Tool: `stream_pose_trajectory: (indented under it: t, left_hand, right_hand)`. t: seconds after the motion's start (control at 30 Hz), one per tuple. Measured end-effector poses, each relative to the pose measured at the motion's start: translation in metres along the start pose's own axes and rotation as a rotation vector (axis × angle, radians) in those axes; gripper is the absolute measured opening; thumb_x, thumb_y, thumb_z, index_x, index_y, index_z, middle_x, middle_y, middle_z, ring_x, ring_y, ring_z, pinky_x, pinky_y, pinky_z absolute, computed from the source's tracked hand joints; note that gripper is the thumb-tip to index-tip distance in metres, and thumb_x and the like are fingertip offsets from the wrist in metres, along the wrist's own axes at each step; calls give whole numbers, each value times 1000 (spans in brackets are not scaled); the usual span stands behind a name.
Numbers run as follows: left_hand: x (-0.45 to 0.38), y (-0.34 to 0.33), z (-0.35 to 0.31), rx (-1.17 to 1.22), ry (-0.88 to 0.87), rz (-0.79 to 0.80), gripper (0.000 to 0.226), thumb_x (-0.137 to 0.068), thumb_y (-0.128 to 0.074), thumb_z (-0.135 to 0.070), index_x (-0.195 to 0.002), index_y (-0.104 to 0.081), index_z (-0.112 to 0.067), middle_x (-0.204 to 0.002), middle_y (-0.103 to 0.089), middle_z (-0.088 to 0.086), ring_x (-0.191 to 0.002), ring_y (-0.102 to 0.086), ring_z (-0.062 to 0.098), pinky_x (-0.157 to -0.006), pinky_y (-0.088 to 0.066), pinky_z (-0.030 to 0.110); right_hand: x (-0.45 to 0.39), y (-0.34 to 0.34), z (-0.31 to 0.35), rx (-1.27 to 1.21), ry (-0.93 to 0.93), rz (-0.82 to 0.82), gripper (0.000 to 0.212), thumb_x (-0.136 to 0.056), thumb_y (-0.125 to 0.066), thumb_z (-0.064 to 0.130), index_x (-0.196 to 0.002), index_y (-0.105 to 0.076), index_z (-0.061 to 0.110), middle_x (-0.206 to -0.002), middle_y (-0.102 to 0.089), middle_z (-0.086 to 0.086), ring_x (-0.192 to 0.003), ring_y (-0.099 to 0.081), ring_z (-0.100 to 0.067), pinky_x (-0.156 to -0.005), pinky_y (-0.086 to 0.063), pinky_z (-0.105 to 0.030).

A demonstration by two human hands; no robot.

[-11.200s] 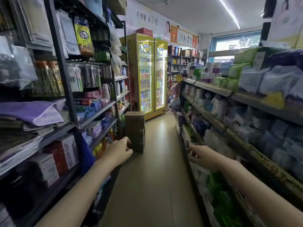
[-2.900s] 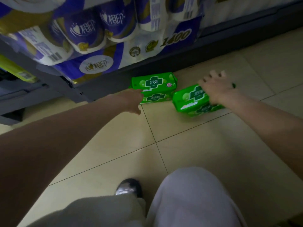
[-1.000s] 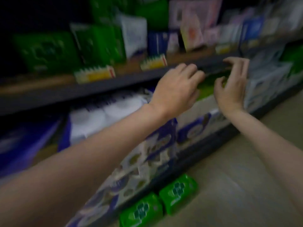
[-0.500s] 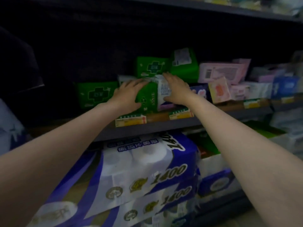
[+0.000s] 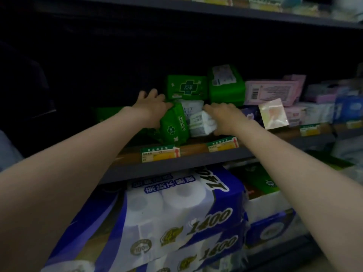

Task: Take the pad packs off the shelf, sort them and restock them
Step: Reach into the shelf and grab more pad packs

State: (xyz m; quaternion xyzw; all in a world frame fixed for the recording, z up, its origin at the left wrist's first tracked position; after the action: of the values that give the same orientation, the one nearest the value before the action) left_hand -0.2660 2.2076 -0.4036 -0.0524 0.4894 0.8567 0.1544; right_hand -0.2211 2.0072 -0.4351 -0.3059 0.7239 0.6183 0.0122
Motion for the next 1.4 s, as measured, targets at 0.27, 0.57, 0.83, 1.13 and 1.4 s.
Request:
stream_pose_trajectory:
  t: [0.27, 0.57, 0.83, 1.13, 1.4]
  left_hand:
    - [-2, 14, -2, 78, -283, 0, 83, -72, -77, -20, -135, -23, -24, -147, -26, 5, -134, -26, 23, -104, -28, 41]
    - [2, 29, -9, -276, -122, -94, 106, -71, -74, -46, -148, -9, -13, -151, -15, 15, -139, -14, 32, -110, -19, 45]
    - [27, 114, -41, 1032, -101, -446, 82, -69, -74, -45, -129, -36, -6, -120, -53, 9, -106, -54, 24, -89, -50, 38]
    - [43, 69, -243, 1446, -431, 338, 21, -83, -67, -34, -96, -56, -21, -89, -62, -4, -79, -62, 8, -62, -57, 26]
    - [62, -91, -389, 1280, -266, 705, 64, -78, -74, -26, -128, -37, -10, -131, -47, 10, -110, -56, 26, -72, -57, 33]
  right_hand:
    - [20, 45, -12, -299, -170, -488, 70, -70, -75, 35, -128, -44, 11, -129, -46, -12, -122, -35, -34, -94, -30, -41]
    - [70, 54, -46, -638, -282, -689, 58, -71, -77, 19, -117, -46, 1, -119, -48, -15, -102, -46, -19, -74, -33, -20]
    - [124, 51, -115, -864, -699, -810, 63, -77, -71, 35, -123, -42, 4, -125, -51, -13, -105, -52, -21, -89, -47, -36]
    - [256, -40, -177, -675, -1048, -304, 63, -78, -72, 37, -121, -51, -4, -123, -55, -22, -112, -52, -32, -82, -38, -36]
    - [367, -218, -151, -482, -912, 534, 64, -75, -75, 38, -122, -54, 1, -120, -57, -17, -109, -54, -29, -77, -38, -27]
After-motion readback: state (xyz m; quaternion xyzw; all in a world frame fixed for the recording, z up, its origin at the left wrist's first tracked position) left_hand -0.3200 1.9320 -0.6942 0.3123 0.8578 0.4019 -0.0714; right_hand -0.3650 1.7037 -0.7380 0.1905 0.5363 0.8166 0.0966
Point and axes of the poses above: each hand's wrist, its own x-axis away from the middle knuckle, its own y-axis out of the back of the hand, z = x × y, the point moved 1 cm from there along -x, towards the middle knuckle
